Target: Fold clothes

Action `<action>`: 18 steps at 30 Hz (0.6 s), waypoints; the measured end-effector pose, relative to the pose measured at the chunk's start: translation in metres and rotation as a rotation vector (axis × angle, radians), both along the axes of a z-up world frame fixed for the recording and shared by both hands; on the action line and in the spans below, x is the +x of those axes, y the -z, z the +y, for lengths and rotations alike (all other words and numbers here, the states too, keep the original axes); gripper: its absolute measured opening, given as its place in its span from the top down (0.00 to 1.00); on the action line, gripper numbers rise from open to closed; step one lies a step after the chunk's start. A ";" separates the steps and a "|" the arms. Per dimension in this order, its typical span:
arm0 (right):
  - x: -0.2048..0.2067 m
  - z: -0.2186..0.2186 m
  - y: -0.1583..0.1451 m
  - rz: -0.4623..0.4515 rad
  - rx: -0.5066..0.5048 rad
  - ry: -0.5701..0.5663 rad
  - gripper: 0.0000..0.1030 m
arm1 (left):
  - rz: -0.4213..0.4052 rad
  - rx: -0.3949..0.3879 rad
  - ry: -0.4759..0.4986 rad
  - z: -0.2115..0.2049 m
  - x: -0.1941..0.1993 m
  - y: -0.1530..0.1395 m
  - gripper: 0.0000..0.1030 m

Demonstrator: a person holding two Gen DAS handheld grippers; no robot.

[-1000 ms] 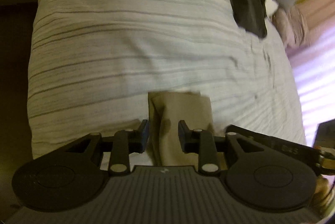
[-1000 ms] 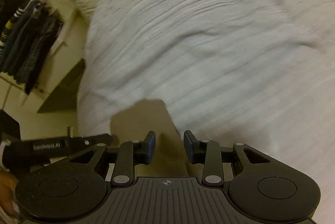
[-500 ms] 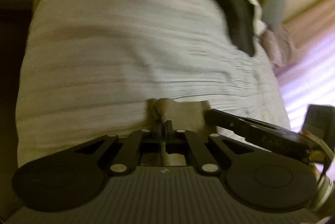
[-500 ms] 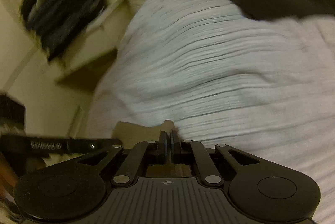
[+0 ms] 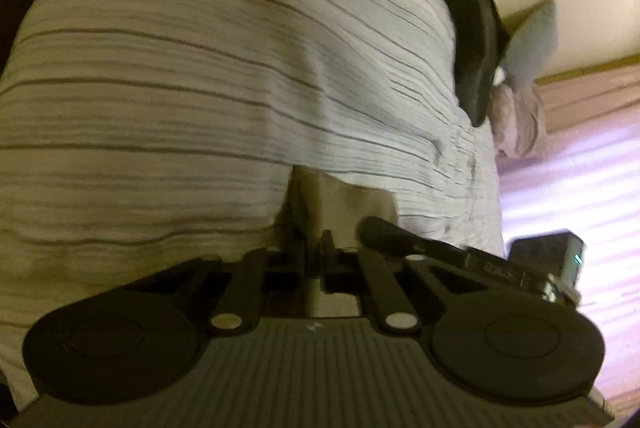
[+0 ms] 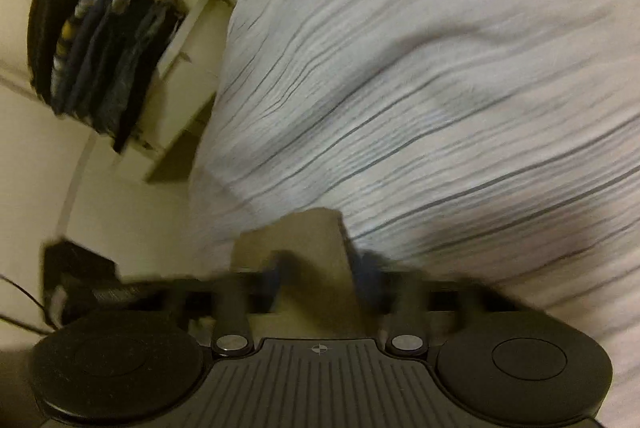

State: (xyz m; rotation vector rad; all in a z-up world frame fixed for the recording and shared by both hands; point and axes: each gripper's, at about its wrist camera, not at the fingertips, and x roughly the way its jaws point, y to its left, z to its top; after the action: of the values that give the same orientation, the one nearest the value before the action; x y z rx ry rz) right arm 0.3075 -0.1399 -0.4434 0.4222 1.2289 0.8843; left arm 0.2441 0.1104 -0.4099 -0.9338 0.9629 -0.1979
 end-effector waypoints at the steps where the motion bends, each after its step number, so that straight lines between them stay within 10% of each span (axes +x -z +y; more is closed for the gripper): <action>1: 0.002 0.001 0.002 0.009 0.020 -0.002 0.92 | -0.052 0.018 0.013 0.000 -0.002 -0.007 0.97; 4: -0.006 -0.003 -0.020 -0.119 0.057 -0.026 0.92 | -0.180 0.129 0.075 -0.009 -0.010 -0.025 0.97; 10: -0.006 0.025 -0.005 -0.218 -0.158 -0.049 0.91 | -0.045 0.181 0.054 -0.016 0.013 0.002 0.94; 18: -0.011 -0.012 -0.065 -0.355 -0.212 0.377 0.90 | -0.159 0.412 0.101 -0.011 0.041 -0.053 0.97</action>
State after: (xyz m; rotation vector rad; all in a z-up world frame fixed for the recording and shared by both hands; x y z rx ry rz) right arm 0.2967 -0.1517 -0.3787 0.2970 0.8661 0.4739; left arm 0.2852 0.0992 -0.3571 -0.4843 0.8610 -0.1488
